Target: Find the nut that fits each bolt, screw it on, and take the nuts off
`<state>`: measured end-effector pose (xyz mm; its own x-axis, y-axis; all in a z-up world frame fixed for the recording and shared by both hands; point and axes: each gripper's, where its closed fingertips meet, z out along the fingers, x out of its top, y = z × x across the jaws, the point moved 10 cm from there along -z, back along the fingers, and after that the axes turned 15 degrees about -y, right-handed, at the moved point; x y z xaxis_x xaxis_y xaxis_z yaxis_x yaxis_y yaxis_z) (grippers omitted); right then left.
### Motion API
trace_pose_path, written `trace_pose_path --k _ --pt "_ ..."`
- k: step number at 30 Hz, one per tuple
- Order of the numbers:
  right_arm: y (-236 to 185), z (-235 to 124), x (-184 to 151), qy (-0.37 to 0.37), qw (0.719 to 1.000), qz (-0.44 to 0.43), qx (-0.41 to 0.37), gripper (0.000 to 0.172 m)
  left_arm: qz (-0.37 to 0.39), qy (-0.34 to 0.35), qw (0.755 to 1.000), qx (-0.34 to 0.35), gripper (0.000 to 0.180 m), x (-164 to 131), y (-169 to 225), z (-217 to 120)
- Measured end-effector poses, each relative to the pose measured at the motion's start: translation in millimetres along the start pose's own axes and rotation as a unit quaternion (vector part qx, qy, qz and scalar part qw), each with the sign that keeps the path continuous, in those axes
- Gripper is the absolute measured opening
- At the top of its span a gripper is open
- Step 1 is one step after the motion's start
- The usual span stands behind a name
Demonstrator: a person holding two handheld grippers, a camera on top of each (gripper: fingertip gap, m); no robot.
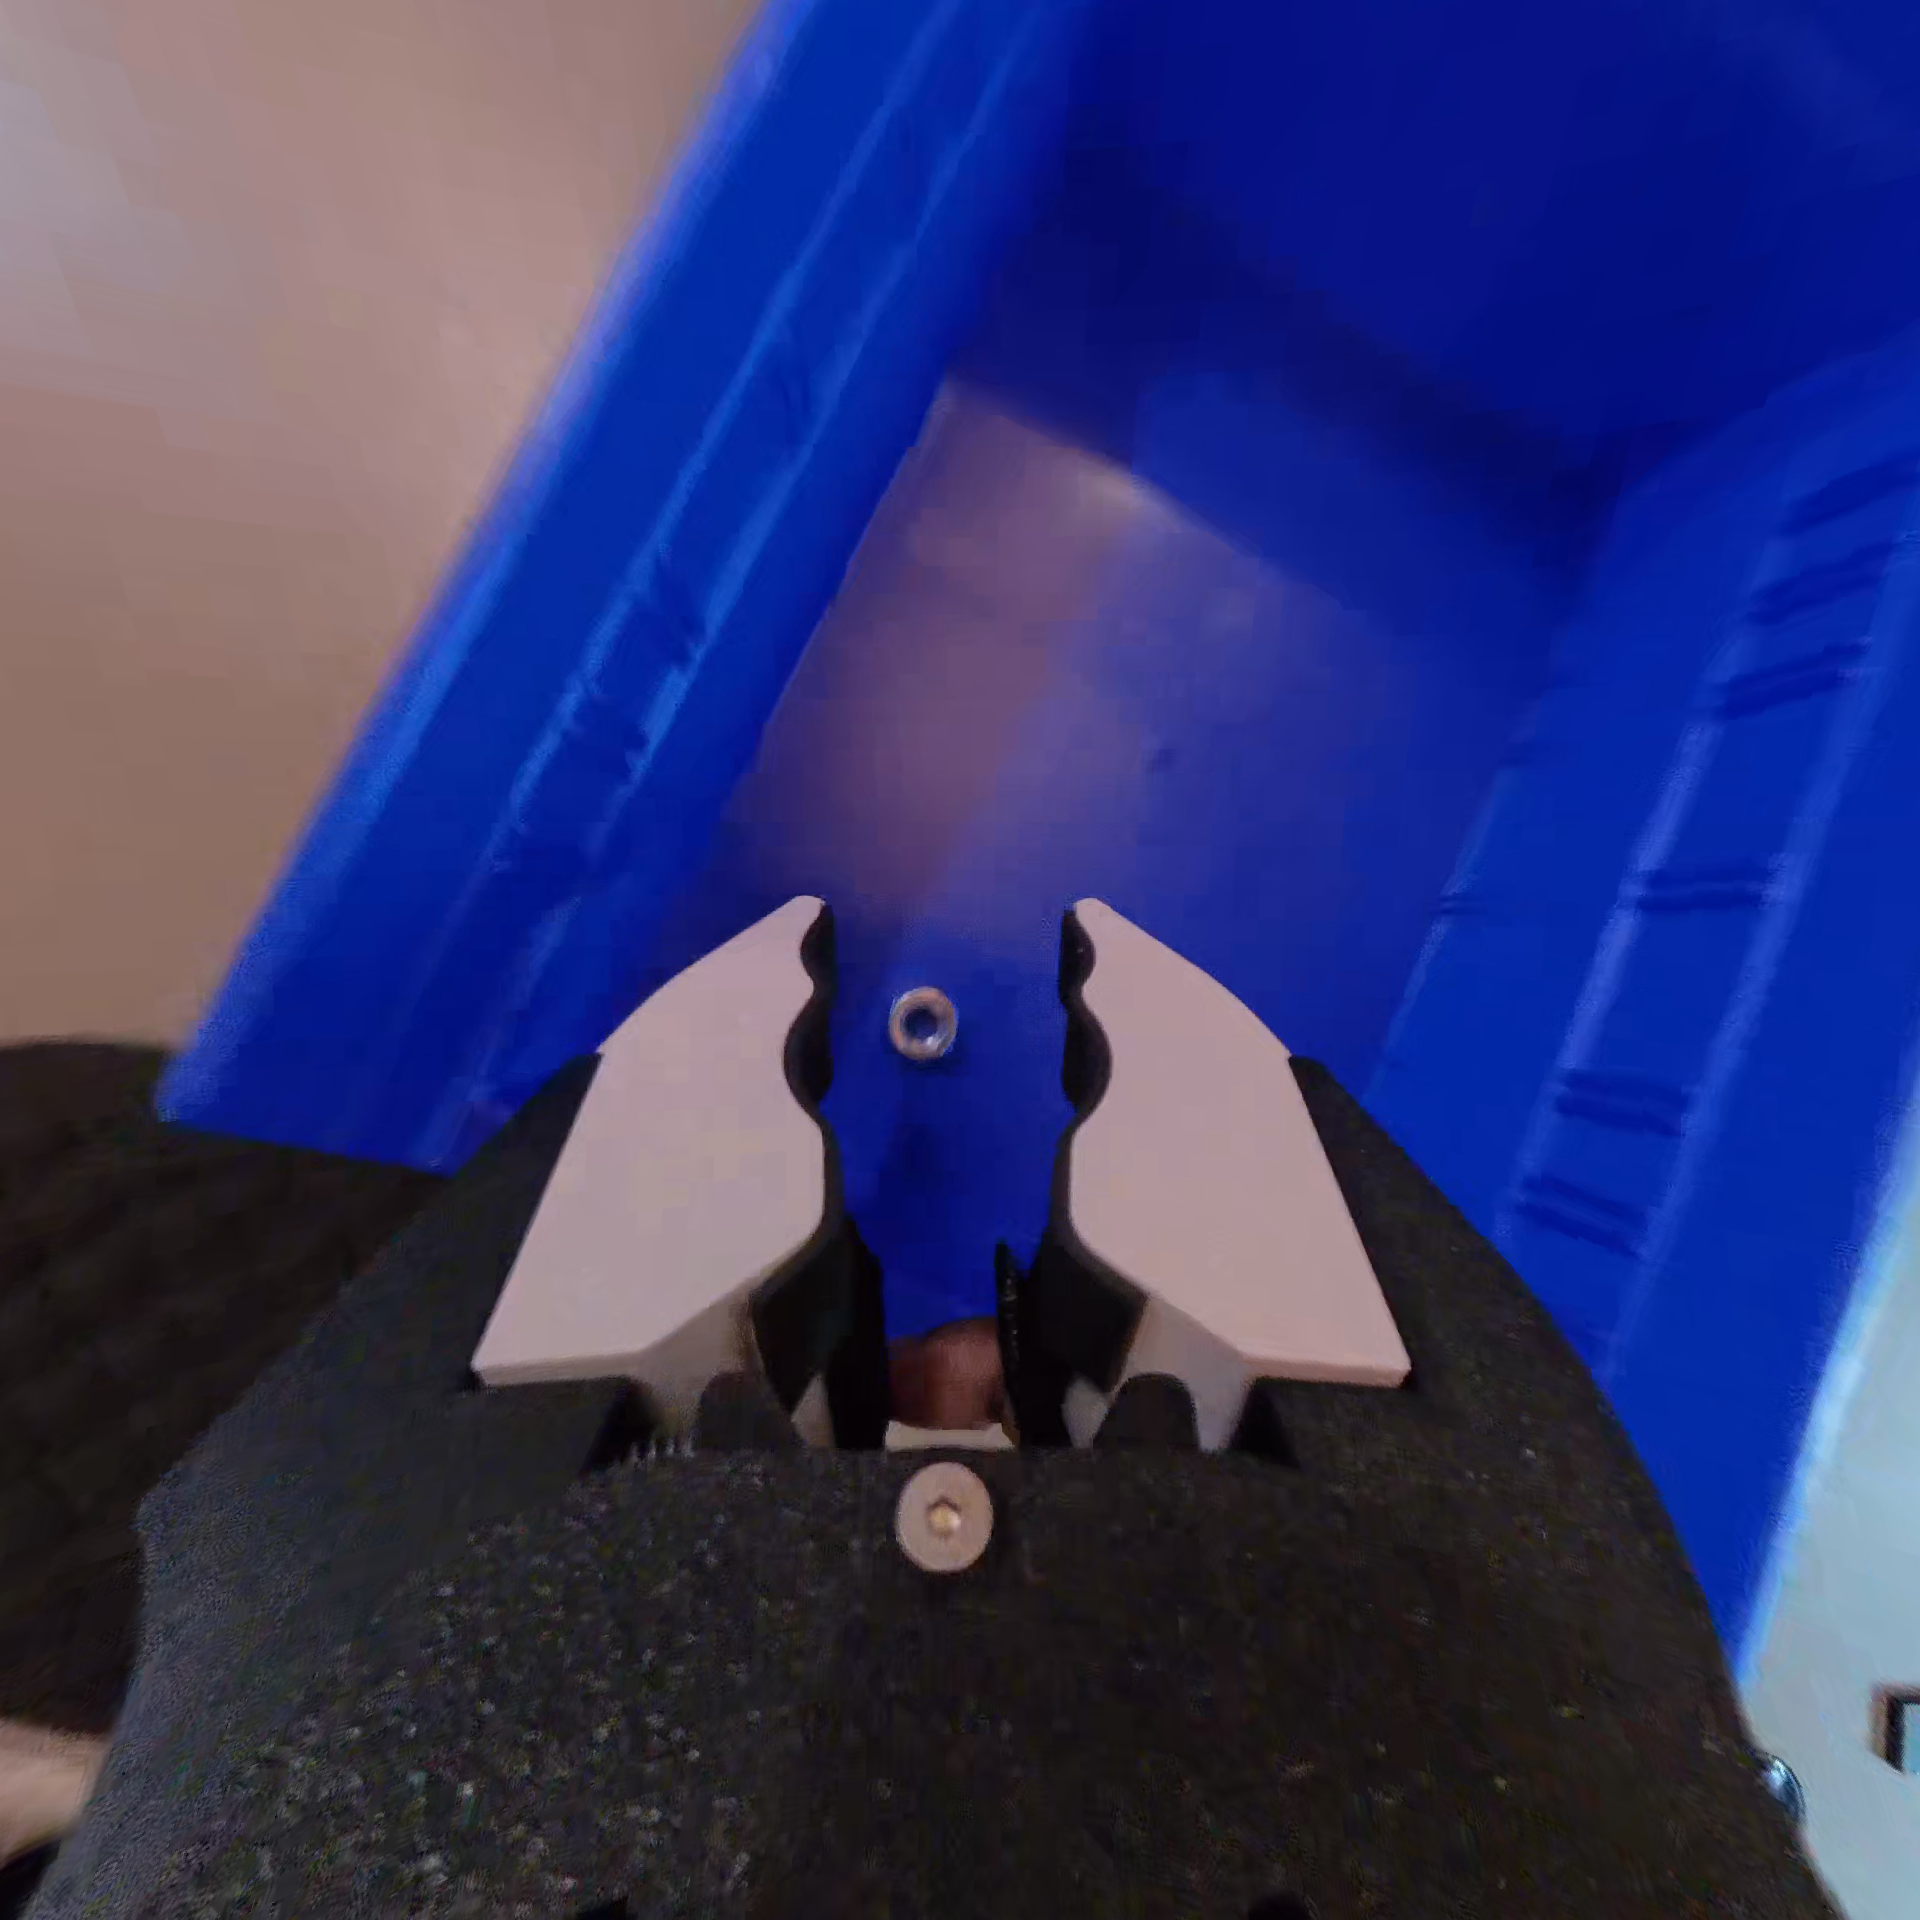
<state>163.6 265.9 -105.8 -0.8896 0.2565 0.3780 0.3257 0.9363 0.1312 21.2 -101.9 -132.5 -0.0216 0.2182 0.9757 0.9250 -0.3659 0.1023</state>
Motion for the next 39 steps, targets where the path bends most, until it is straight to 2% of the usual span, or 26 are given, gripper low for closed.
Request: trace_pose_path --k 2,4,6,8,10,12,15,21,23,26,27,30,35,39 --pt "-6.0 -24.2 1.2 0.107 0.994 0.014 -0.036 0.042 -0.006 0.003 1.0 0.004 0.018 0.0 -1.1 -0.5" --pt "-22.1 -50.3 3.9 0.226 0.973 0.008 -0.043 0.04 -0.009 0.006 1.0 0.007 0.018 -0.1 -1.9 -0.9" --pt "-48.8 -73.6 9.0 0.326 0.945 -0.034 0.006 0.039 -0.01 0.008 1.0 0.01 0.018 -0.2 -2.2 -1.1" --pt "-85.6 -89.3 13.9 0.387 0.907 -0.117 0.118 0.038 -0.01 0.008 1.0 0.011 0.018 -0.4 -2.2 -0.9" --pt "-125.1 -97.6 15.2 0.397 0.857 -0.203 0.258 0.038 -0.009 0.007 1.0 0.012 0.018 -0.3 -2.1 -0.8" --pt "-158.5 -98.6 13.8 0.381 0.811 -0.258 0.361 0.037 -0.008 0.008 1.0 0.013 0.018 -0.4 -1.8 -0.9" --pt "-193.8 -88.0 11.1 0.328 0.78 -0.308 0.435 0.036 -0.006 0.008 1.0 0.012 0.018 -0.5 -1.5 -0.9" --pt "-219.5 -68.6 11.7 0.273 0.781 -0.333 0.453 0.025 0.002 0.001 1.0 0.009 0.018 -1.0 -0.1 0.3" --pt "-221.7 -68.2 11.3 0.274 0.778 -0.341 0.451 0.011 0.005 -0.001 1.0 0.004 0.018 -1.1 0.6 0.9" --pt "-217.3 -70.5 11.6 0.273 0.784 -0.347 0.437 0.009 0.0 0.01 1.0 0.003 0.02 -1.1 0.1 0.2" --pt "-213.2 -72.4 12.4 0.279 0.789 -0.341 0.428 0.01 -0.003 0.015 1.0 0.002 0.026 -1.2 -0.4 -0.6" --pt "-185.6 -80.2 19.0 0.304 0.819 -0.306 0.378 0.01 -0.016 0.026 1.0 0.006 0.042 -1.1 -2.6 -2.4" --pt "-97.3 -86.9 39.4 0.334 0.9 -0.182 0.211 0.01 -0.019 0.027 0.999 0.005 0.044 -1.6 -2.8 -2.5" --pt "-29.6 -67.4 56.9 0.308 0.936 -0.085 0.149 0.01 -0.02 0.025 0.999 0.005 0.044 -1.7 -3.1 -2.0"
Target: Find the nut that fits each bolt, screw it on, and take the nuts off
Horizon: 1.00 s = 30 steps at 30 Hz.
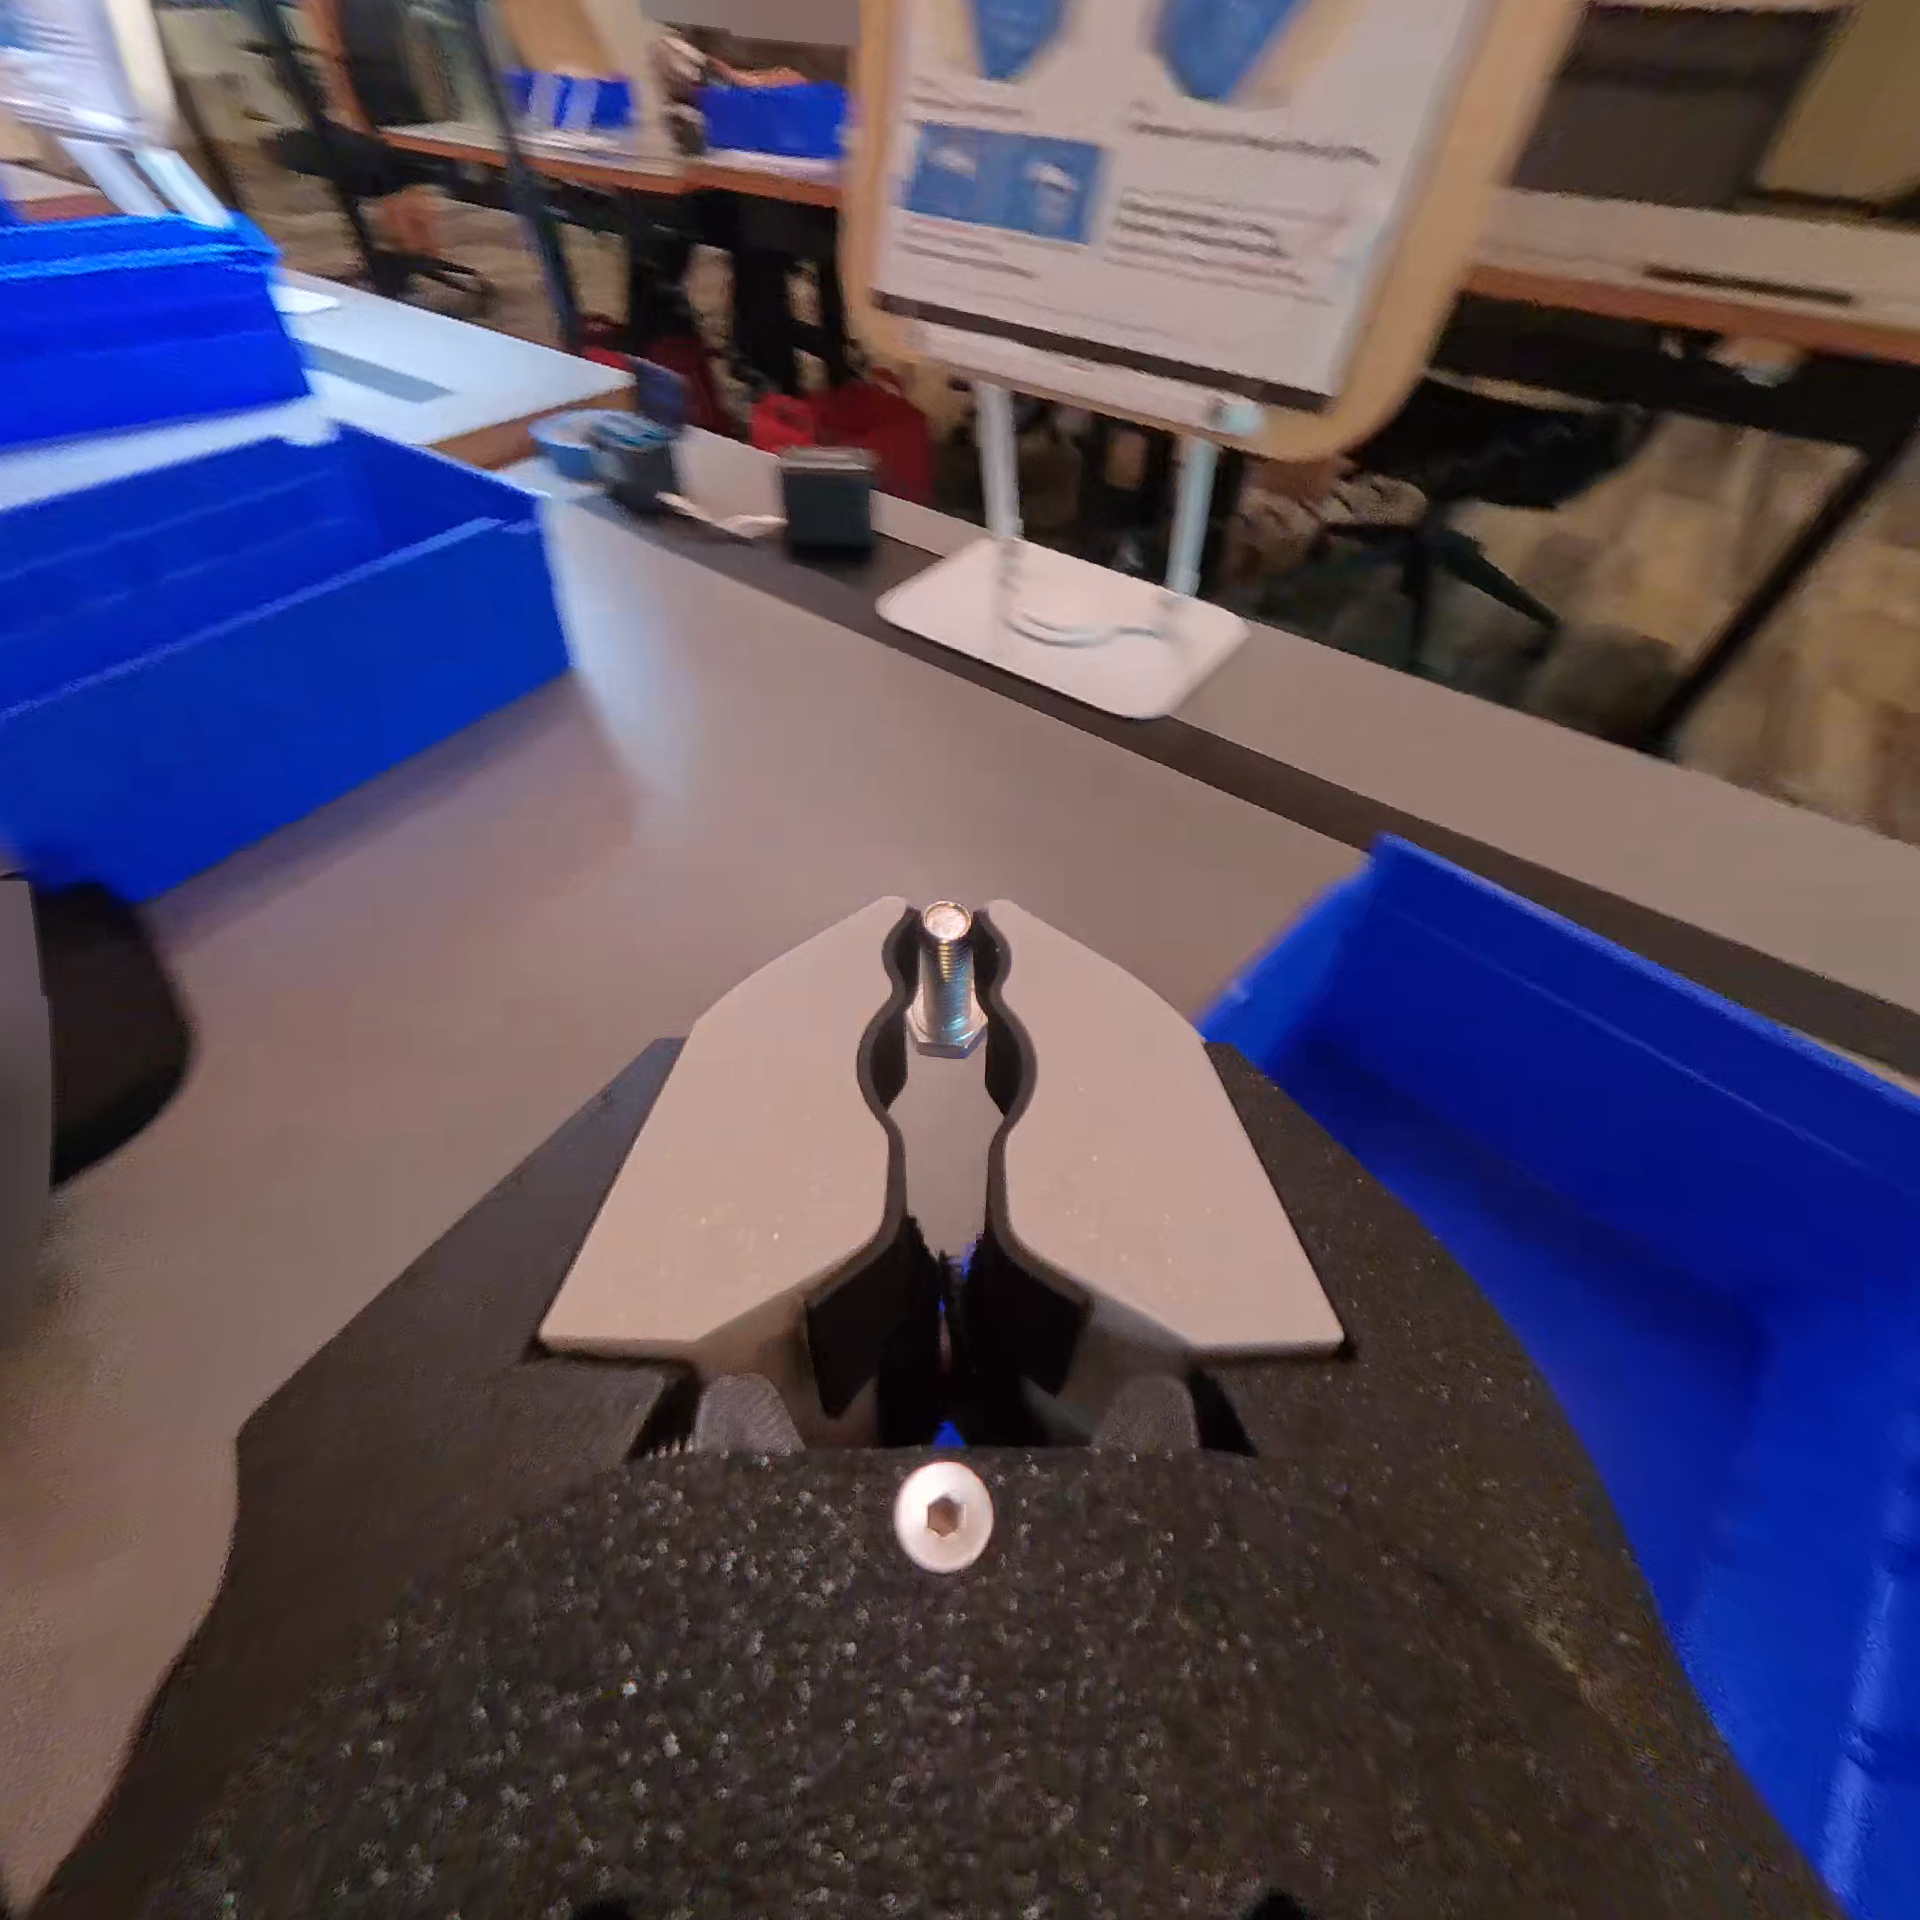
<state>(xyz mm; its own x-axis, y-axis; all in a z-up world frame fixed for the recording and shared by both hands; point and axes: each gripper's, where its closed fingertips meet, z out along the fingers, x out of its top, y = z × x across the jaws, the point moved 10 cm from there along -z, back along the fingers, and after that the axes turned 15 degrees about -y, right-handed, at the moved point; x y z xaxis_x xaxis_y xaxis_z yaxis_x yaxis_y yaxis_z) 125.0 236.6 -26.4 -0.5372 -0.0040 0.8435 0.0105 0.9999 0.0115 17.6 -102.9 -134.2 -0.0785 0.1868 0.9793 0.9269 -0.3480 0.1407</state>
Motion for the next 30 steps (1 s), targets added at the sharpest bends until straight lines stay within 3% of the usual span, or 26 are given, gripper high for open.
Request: trace_pose_path --k 5,10,16,22,26,30 --pt "67.9 32.8 -16.8 -0.069 0.993 0.08 -0.054 0.01 -0.003 0.002 1.0 0.002 0.044 0.0 -0.5 -0.3" --pt "106.2 70.2 -33.7 -0.138 0.978 0.125 -0.094 0.01 -0.006 0.001 1.0 0.002 0.044 0.0 -1.3 0.0" --pt "129.5 101.4 -52.5 -0.209 0.959 0.142 -0.13 0.01 -0.007 0.0 1.0 0.002 0.044 0.1 -1.4 0.2" --pt "132.8 109.6 -64.0 -0.248 0.948 0.143 -0.139 0.01 -0.009 0.0 1.0 0.001 0.044 0.2 -1.7 0.3" --pt "131.4 105.6 -63.0 -0.247 0.947 0.141 -0.149 0.015 -0.008 -0.004 1.0 0.002 0.044 2.1 -1.0 -0.6" --pt "118.8 78.6 -42.5 -0.145 0.965 0.142 -0.168 0.034 -0.016 -0.014 1.0 0.02 0.045 18.8 -2.4 -17.6"
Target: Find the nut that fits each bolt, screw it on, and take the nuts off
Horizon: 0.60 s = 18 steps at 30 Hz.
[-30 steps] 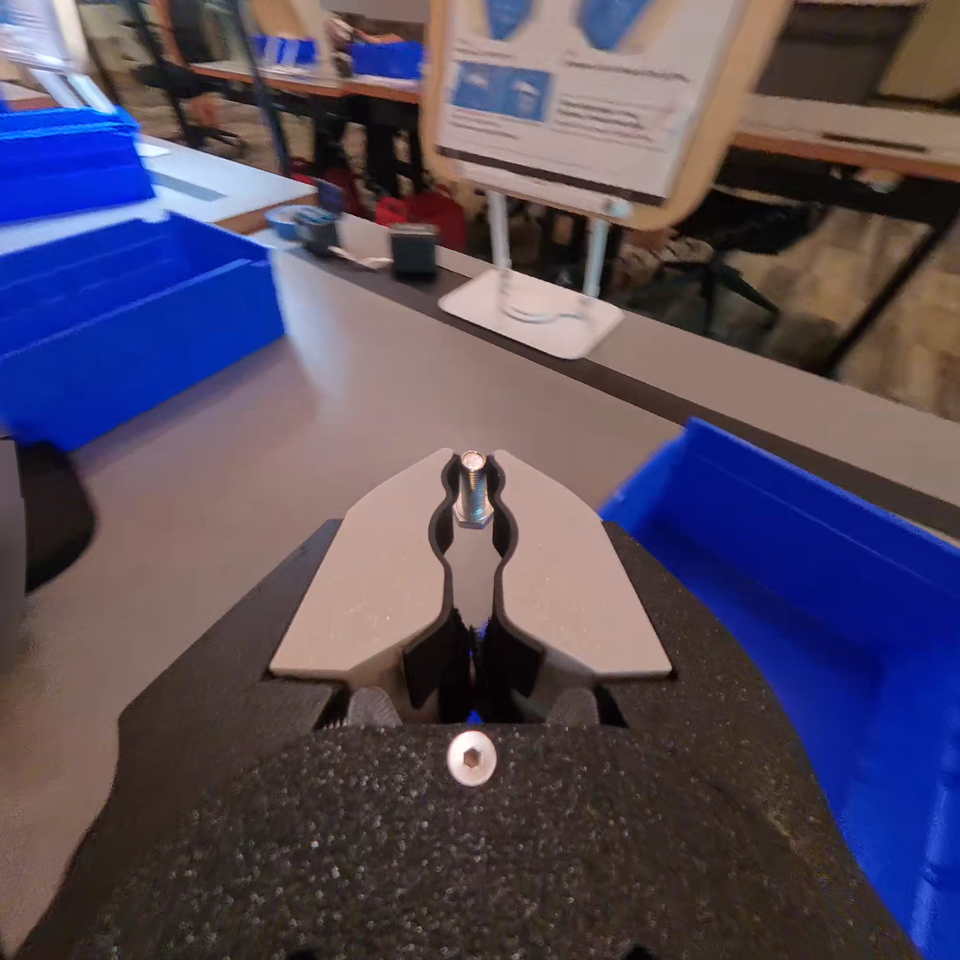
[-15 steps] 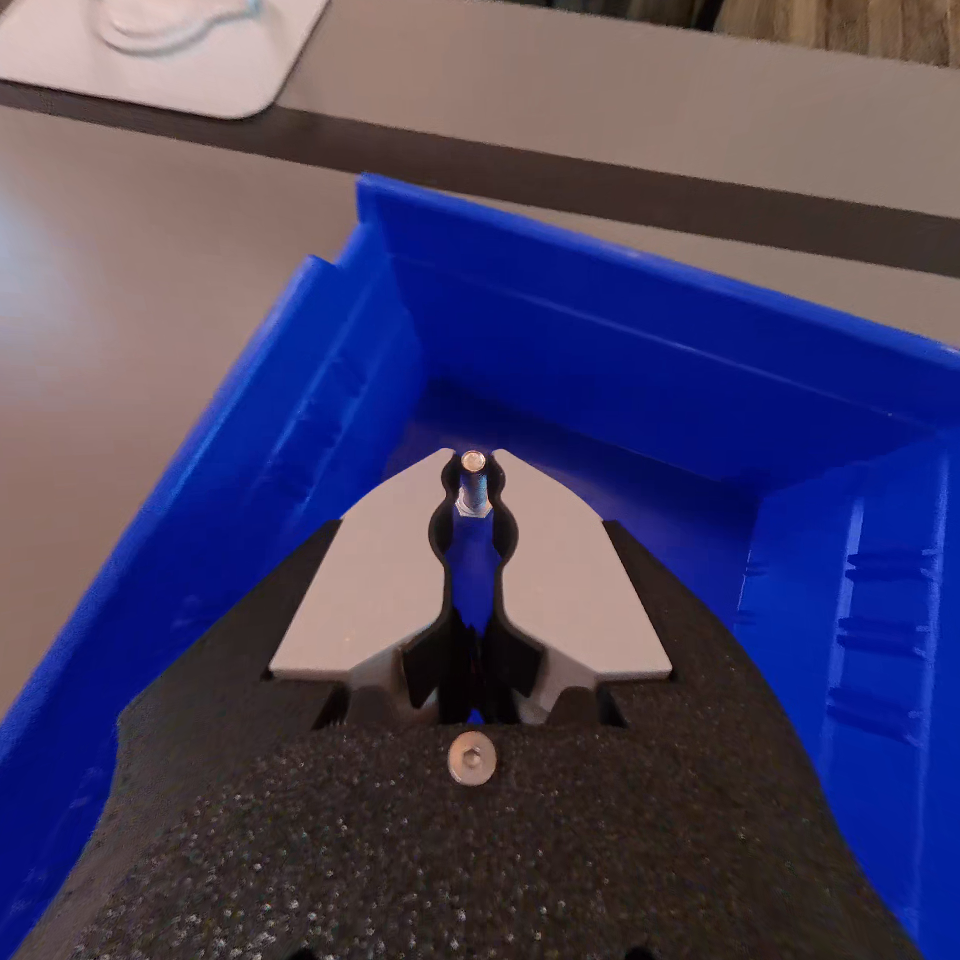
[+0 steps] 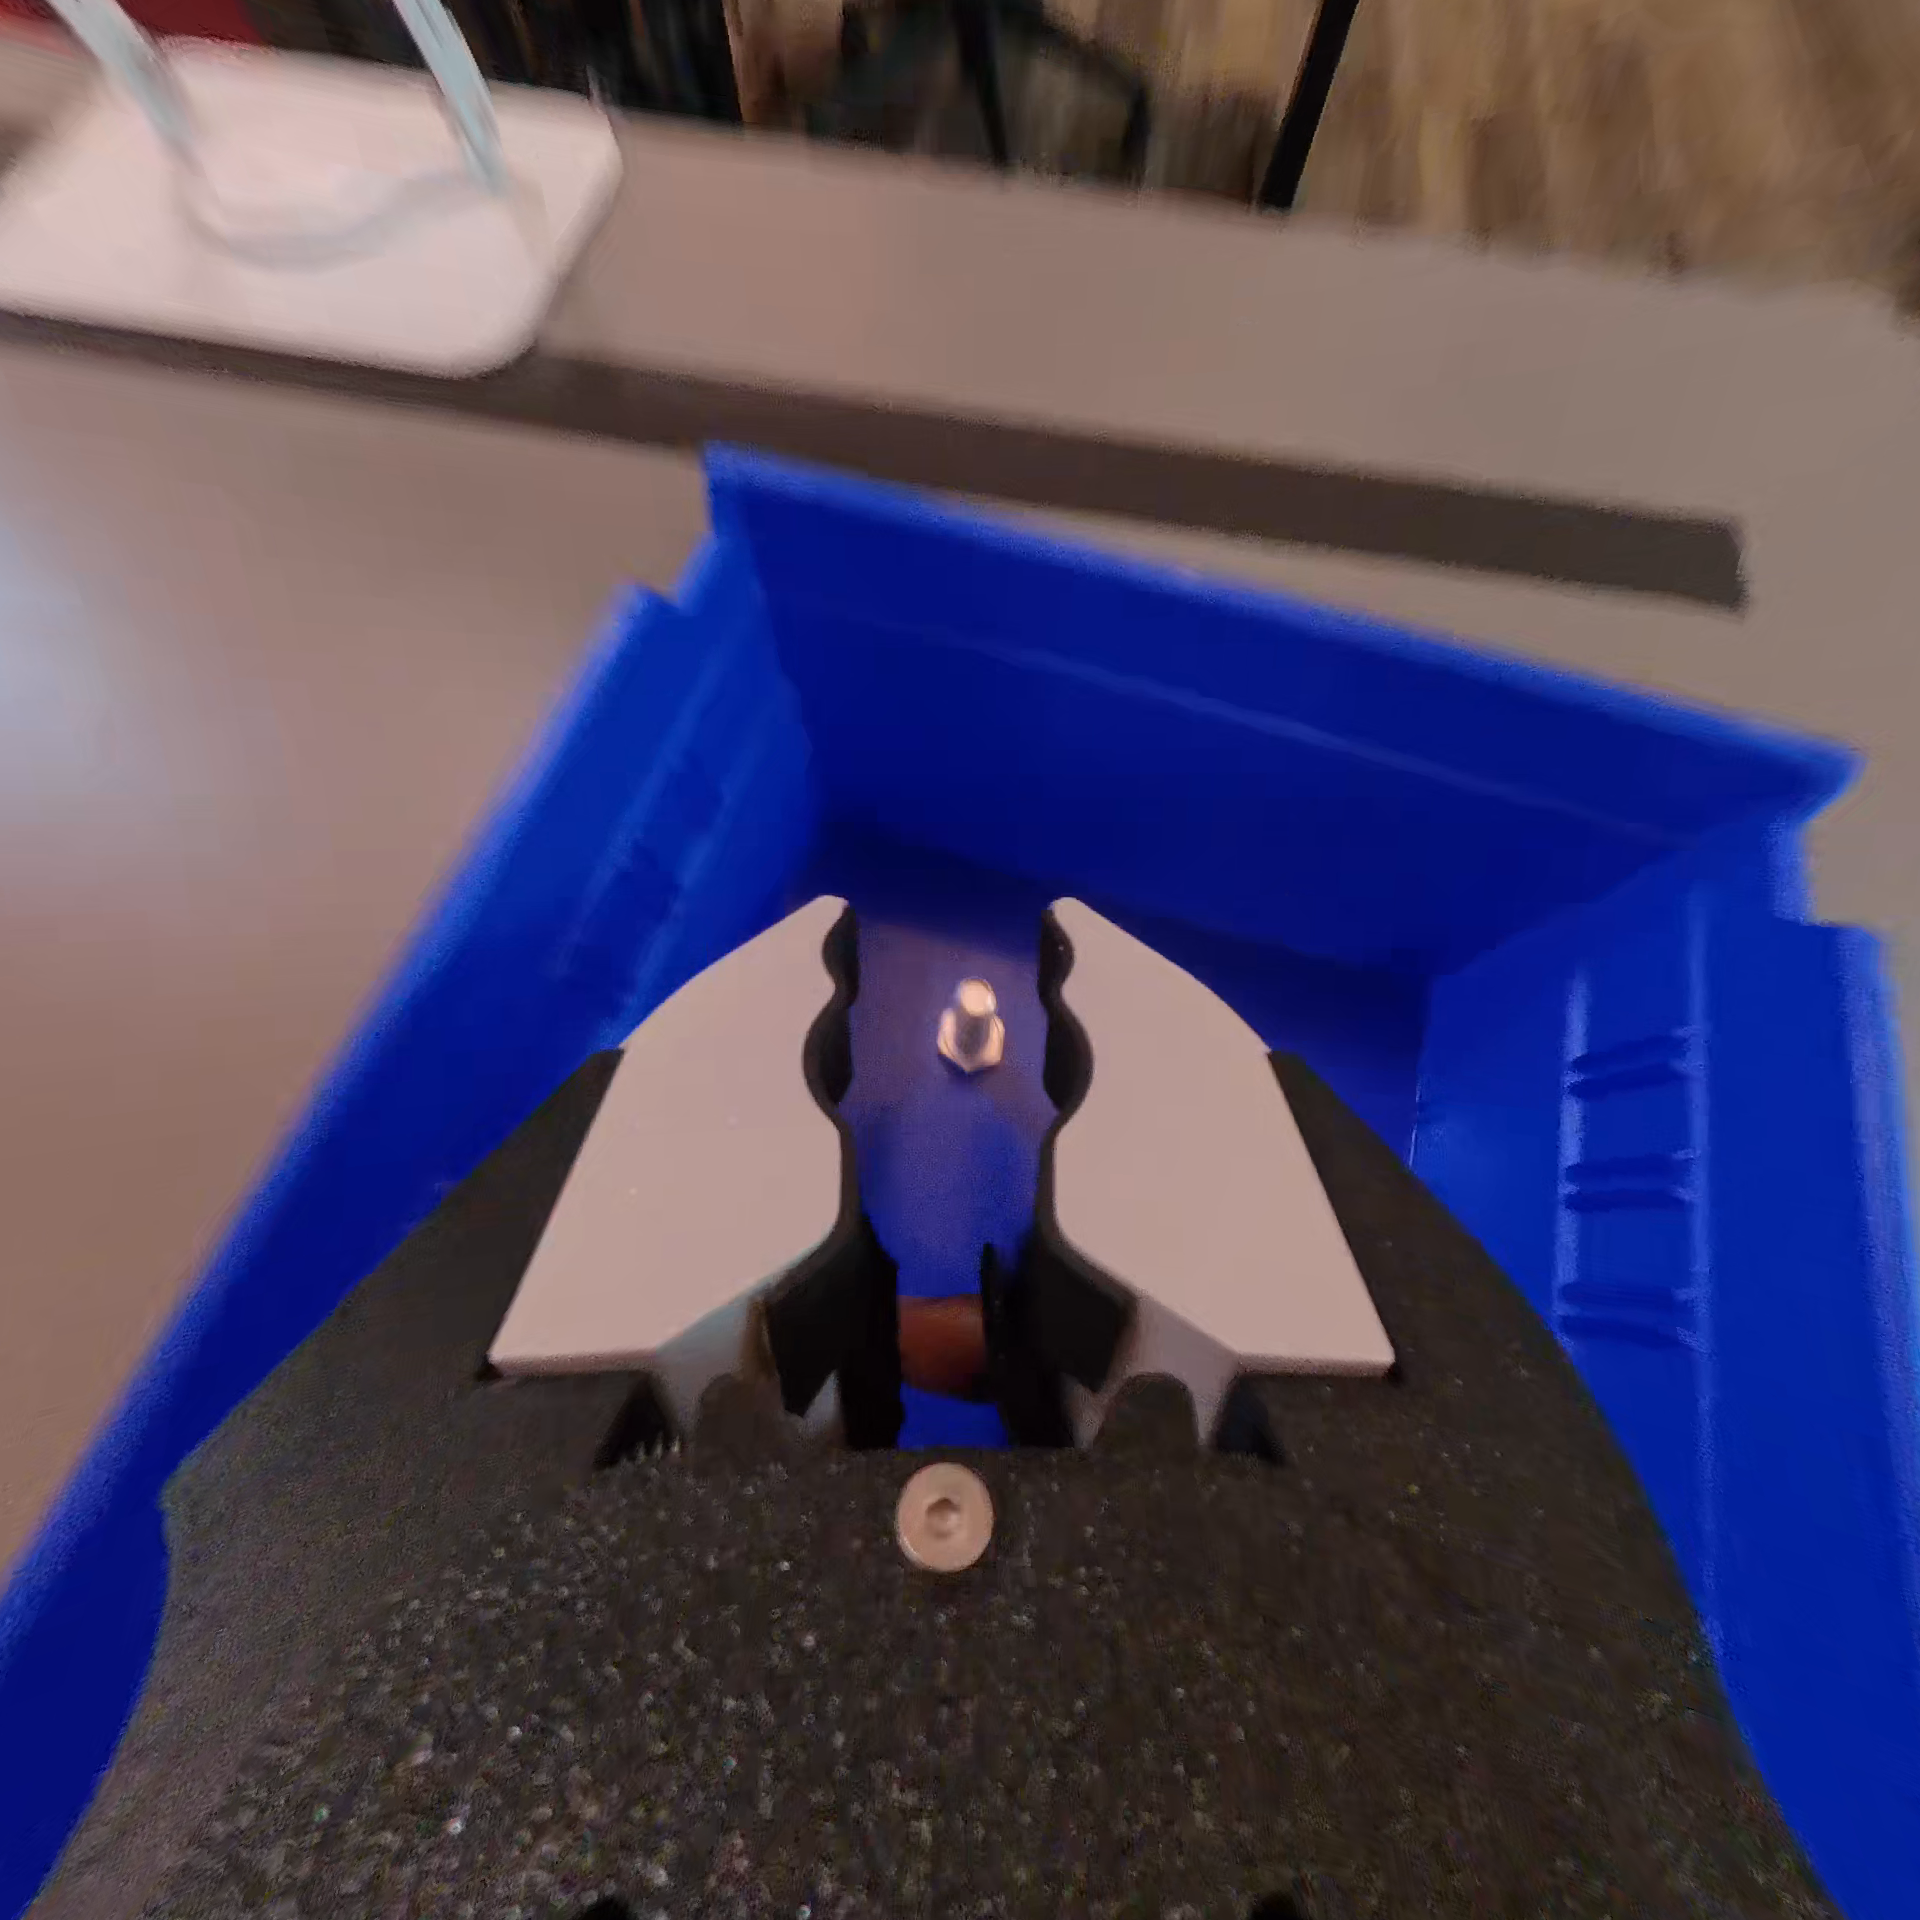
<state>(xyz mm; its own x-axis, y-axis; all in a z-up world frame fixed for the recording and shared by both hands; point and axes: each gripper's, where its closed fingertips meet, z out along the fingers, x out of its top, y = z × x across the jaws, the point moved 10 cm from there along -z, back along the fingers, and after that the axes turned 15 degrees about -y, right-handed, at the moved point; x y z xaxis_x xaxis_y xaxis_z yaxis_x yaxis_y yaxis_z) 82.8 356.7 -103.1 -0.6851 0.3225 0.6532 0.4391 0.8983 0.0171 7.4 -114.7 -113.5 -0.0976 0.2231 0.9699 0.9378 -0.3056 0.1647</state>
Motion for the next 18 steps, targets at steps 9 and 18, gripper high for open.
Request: trace_pose_path --k 9,18 --pt "-51.3 -118.8 -28.3 0.274 0.956 -0.02 0.104 0.041 -0.005 -0.039 0.982 0.184 0.046 62.5 -55.2 -102.9" --pt "-80.1 -166.3 -72.7 0.305 0.943 -0.073 0.114 0.039 -0.114 -0.271 0.838 0.459 0.049 72.1 -180.6 -177.0"
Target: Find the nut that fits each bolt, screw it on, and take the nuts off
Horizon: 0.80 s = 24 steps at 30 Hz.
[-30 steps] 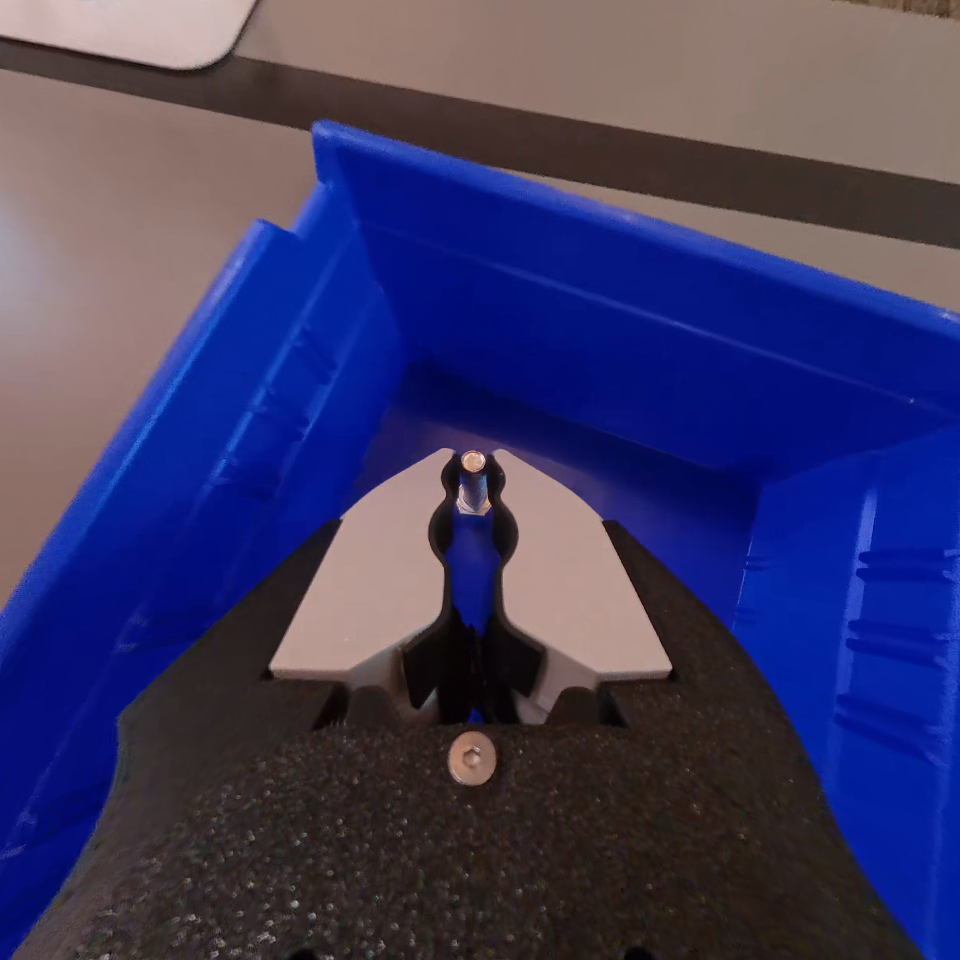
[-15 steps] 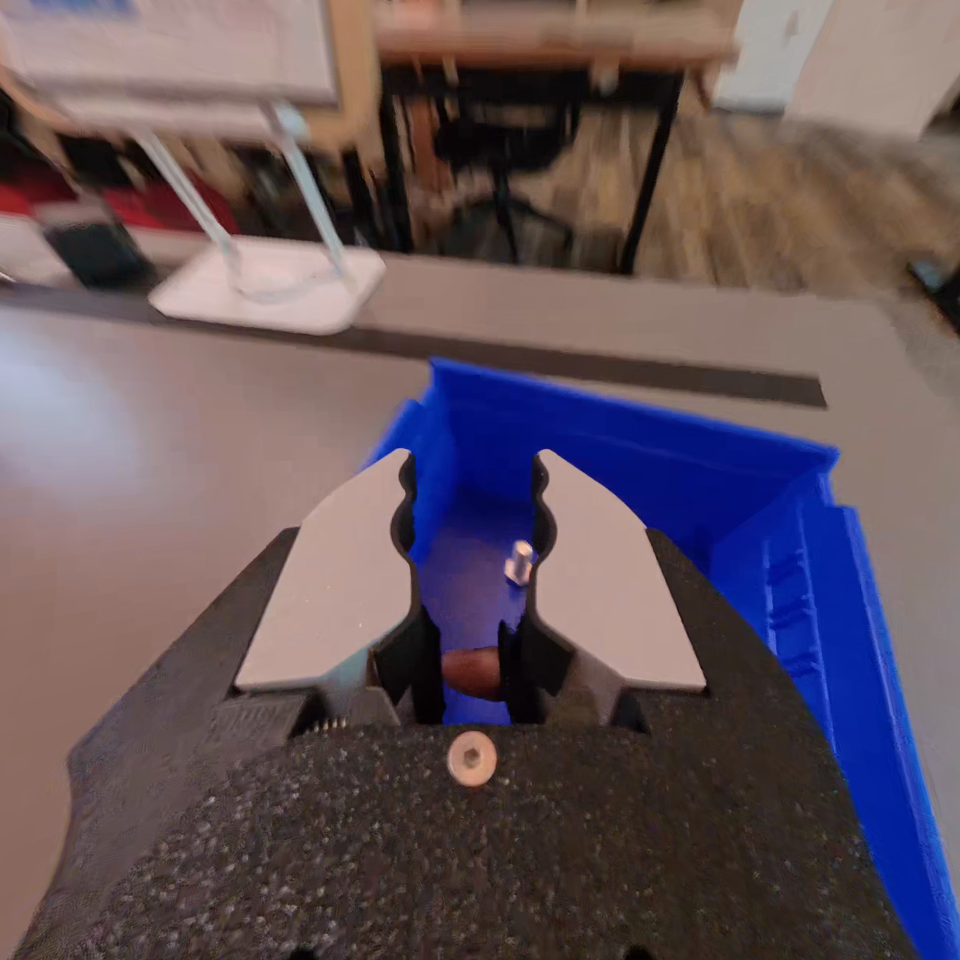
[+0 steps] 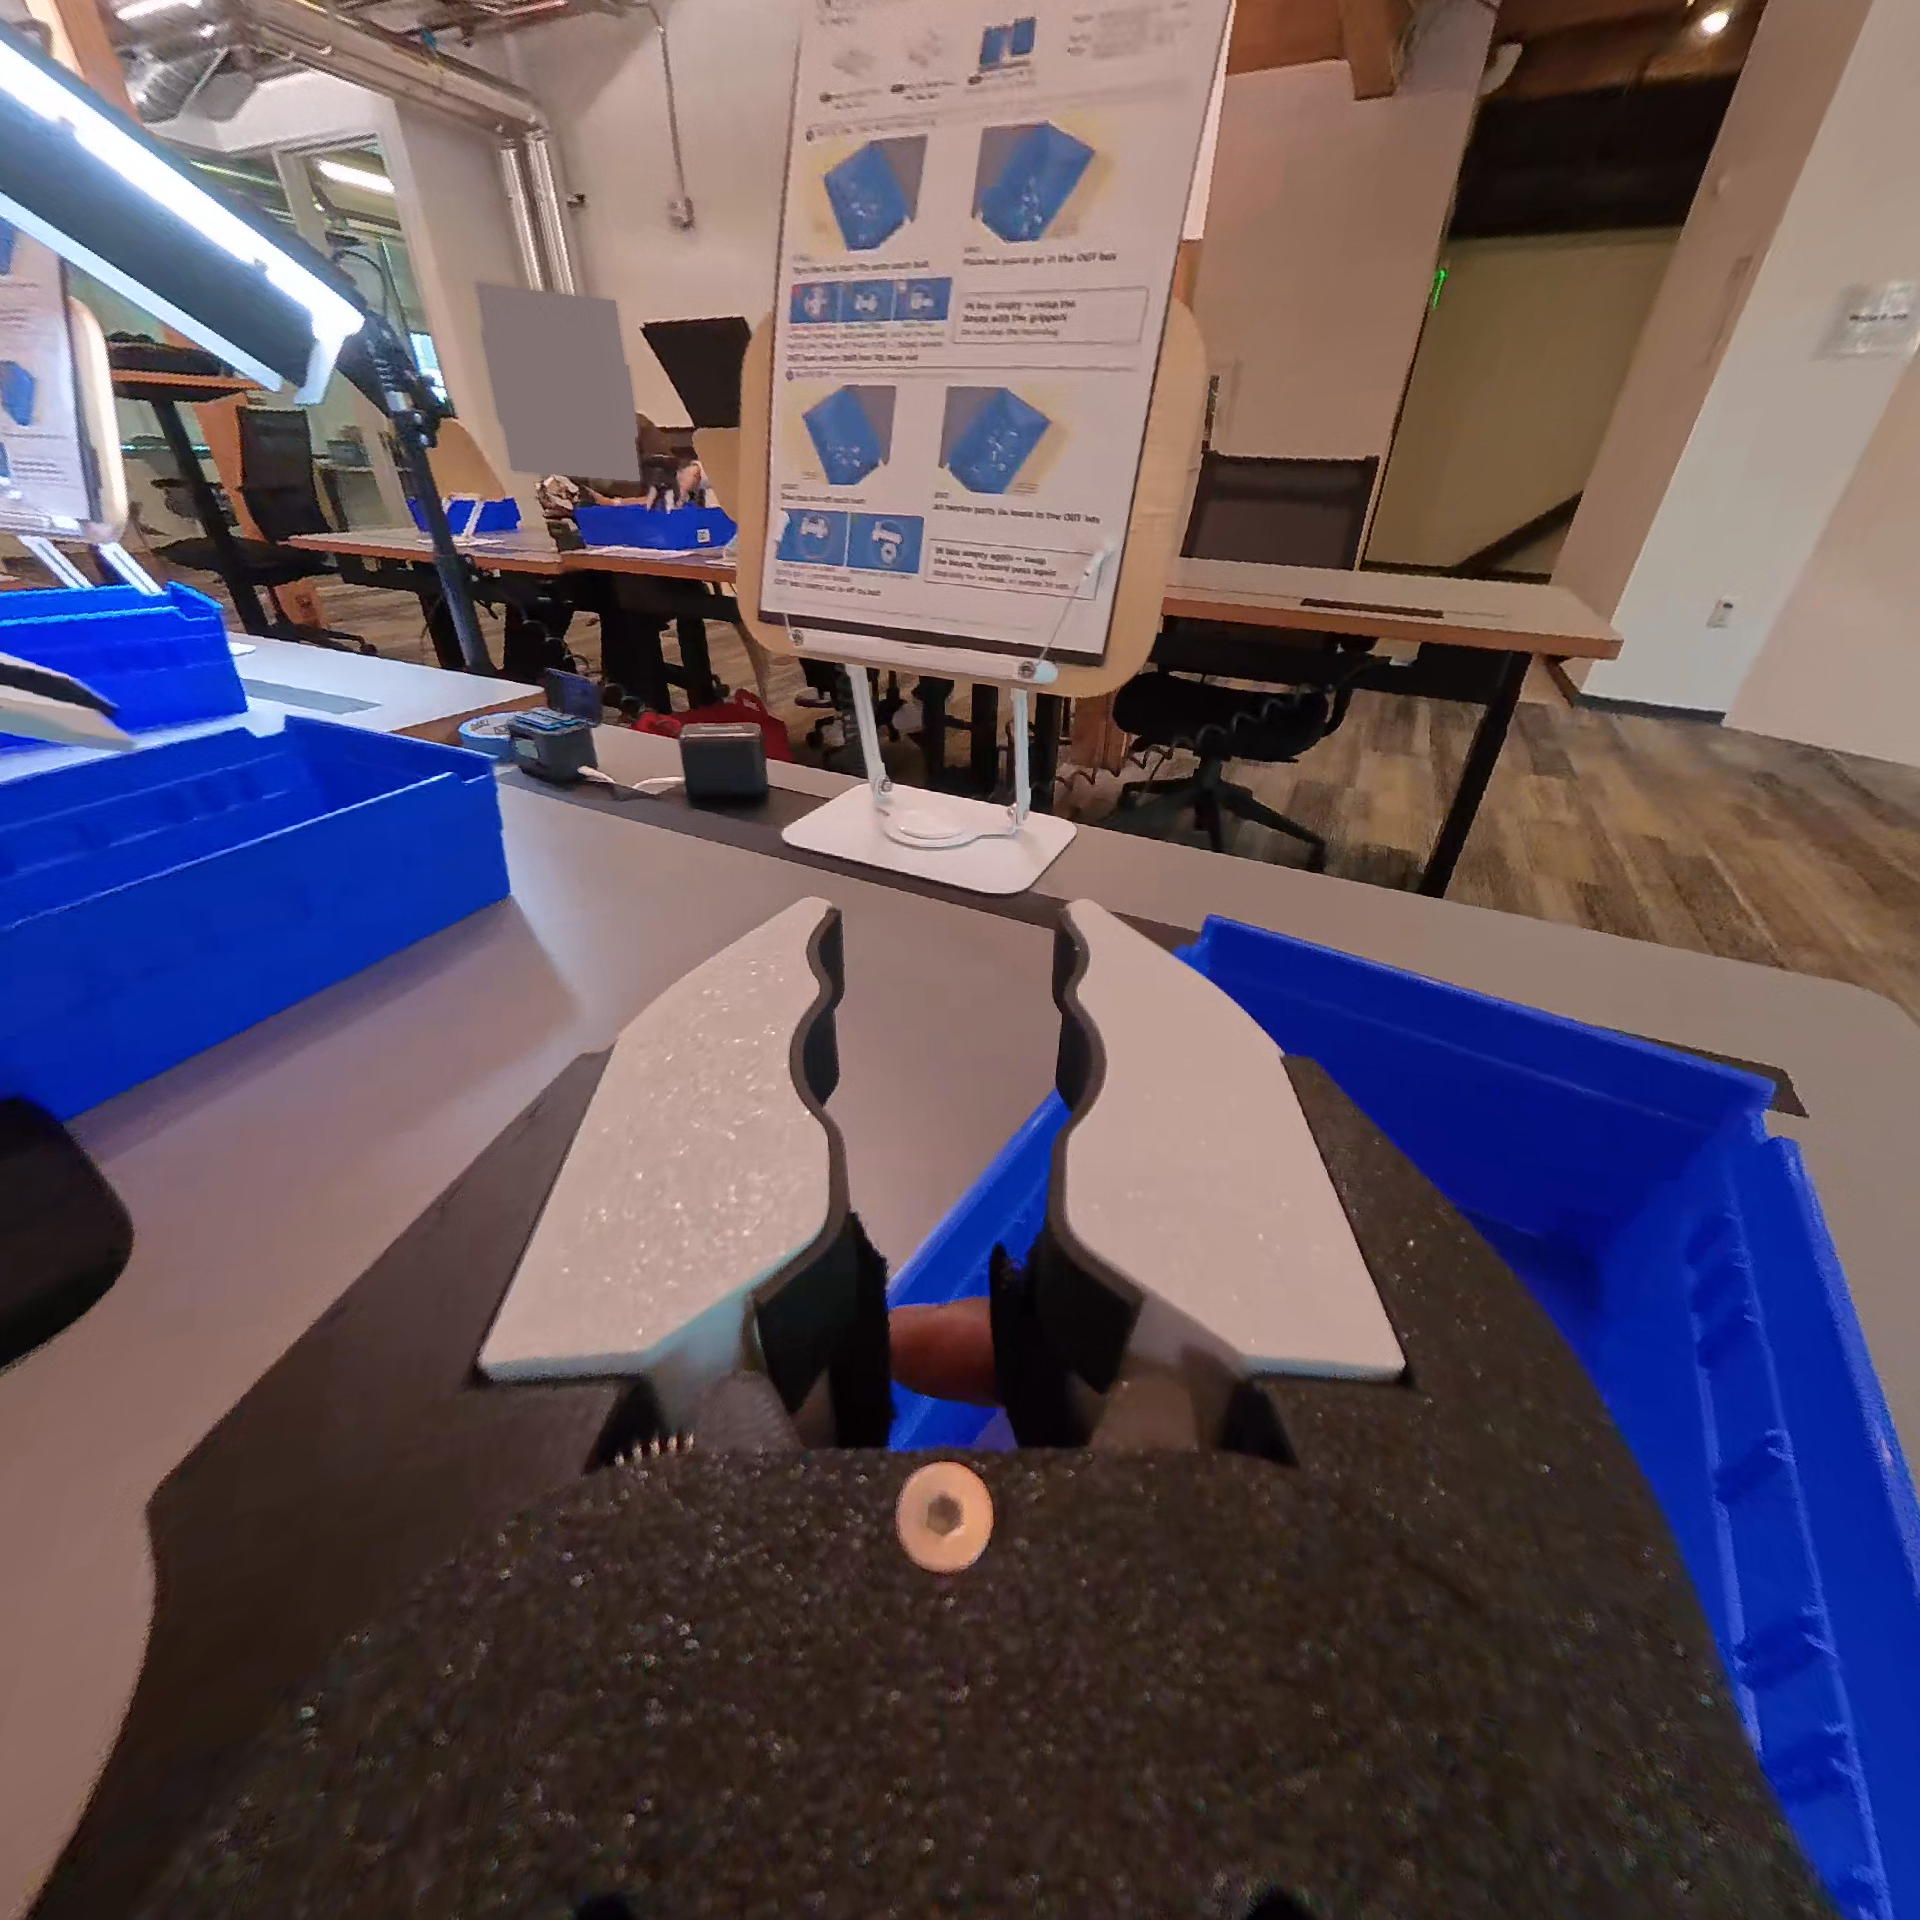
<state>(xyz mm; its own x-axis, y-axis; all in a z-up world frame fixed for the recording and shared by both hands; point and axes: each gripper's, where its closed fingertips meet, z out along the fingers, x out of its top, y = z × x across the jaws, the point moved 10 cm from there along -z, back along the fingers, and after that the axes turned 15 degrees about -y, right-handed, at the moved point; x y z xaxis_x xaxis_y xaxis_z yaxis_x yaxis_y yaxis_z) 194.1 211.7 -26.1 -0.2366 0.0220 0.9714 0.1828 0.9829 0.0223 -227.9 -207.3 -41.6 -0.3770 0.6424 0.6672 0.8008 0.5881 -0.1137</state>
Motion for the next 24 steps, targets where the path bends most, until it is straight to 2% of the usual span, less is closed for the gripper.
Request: trace_pose_path --k 5,11,15,17,24 --pt "-7.0 -14.1 7.6 0.027 1.0 -0.013 0.0 0.038 -0.031 -0.143 0.989 0.006 0.048 5.8 -33.9 53.5" --pt "-9.0 -25.6 13.1 0.041 0.999 -0.029 -0.019 0.038 -0.063 -0.237 0.97 0.007 0.047 3.2 -53.9 101.5" --pt "-8.8 -29.8 15.1 0.049 0.998 -0.032 -0.026 0.037 -0.074 -0.266 0.961 -0.003 0.04 1.7 -58.8 120.2" --pt "-7.7 -29.4 14.5 0.047 0.998 -0.031 -0.027 0.037 -0.072 -0.27 0.96 0.005 0.031 3.7 -60.8 124.1" --pt "-6.5 -27.3 13.2 0.04 0.998 -0.033 -0.033 0.037 -0.056 -0.303 0.951 0.007 0.02 3.4 -64.3 132.4"
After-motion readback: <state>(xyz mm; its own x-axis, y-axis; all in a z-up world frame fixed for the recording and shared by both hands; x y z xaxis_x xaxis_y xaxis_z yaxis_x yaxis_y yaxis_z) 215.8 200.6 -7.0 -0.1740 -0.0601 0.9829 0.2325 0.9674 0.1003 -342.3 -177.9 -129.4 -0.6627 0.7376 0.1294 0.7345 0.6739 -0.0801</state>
